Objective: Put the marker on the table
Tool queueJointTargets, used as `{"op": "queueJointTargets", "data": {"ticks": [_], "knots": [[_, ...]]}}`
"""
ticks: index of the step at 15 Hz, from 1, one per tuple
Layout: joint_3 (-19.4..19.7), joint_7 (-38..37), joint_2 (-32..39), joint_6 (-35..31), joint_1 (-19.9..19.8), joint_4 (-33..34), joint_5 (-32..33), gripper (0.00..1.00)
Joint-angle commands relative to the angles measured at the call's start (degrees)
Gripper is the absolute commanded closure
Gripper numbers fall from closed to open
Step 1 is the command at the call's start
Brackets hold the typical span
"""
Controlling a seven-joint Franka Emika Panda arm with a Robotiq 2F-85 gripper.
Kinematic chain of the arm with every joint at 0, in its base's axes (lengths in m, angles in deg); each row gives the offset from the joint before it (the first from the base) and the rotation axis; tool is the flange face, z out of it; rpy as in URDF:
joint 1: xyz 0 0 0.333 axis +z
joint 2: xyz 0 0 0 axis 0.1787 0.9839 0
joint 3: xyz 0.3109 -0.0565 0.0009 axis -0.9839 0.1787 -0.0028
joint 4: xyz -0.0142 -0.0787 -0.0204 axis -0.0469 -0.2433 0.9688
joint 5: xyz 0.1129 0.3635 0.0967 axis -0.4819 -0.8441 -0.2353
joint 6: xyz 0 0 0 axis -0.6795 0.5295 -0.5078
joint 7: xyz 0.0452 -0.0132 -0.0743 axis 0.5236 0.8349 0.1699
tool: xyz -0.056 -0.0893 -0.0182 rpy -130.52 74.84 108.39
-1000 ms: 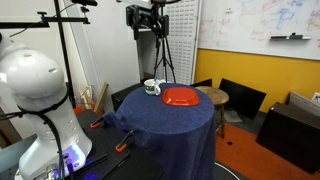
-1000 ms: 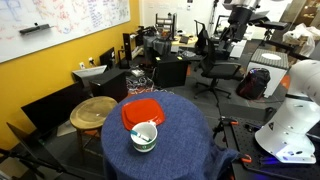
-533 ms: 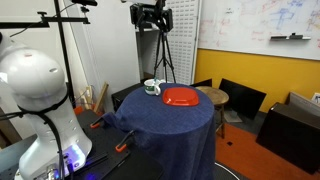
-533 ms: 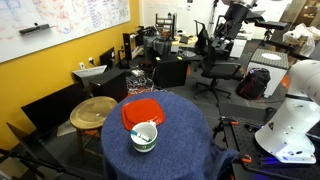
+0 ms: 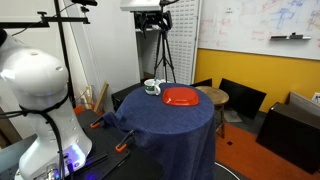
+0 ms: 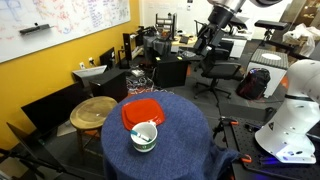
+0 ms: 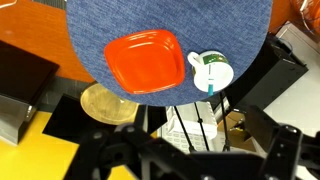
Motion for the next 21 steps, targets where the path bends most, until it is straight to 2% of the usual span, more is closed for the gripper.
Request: {"op": "queueJointTargets", "data": {"ticks": [1, 7, 14, 17, 18, 21], "knots": [[-2.58, -0.01, 6.57, -4.98, 2.33, 2.28, -2.04, 0.00], [-8.48, -3.53, 16.58, -10.95, 2.82, 5.69, -1.28, 0.00], [-14.47, -9.13, 25.16, -9.19, 2.96, 12.01, -2.93, 0.00], [-16.18, -8.32, 27.22, -8.13, 3.14, 13.43, -3.06, 0.00], [-16.17, -8.01, 25.23, -9.93, 2.25, 10.96, -2.25, 0.00], [-16.96, -8.04, 26.63, -9.86, 2.29, 11.74, -2.21, 0.00]]}}
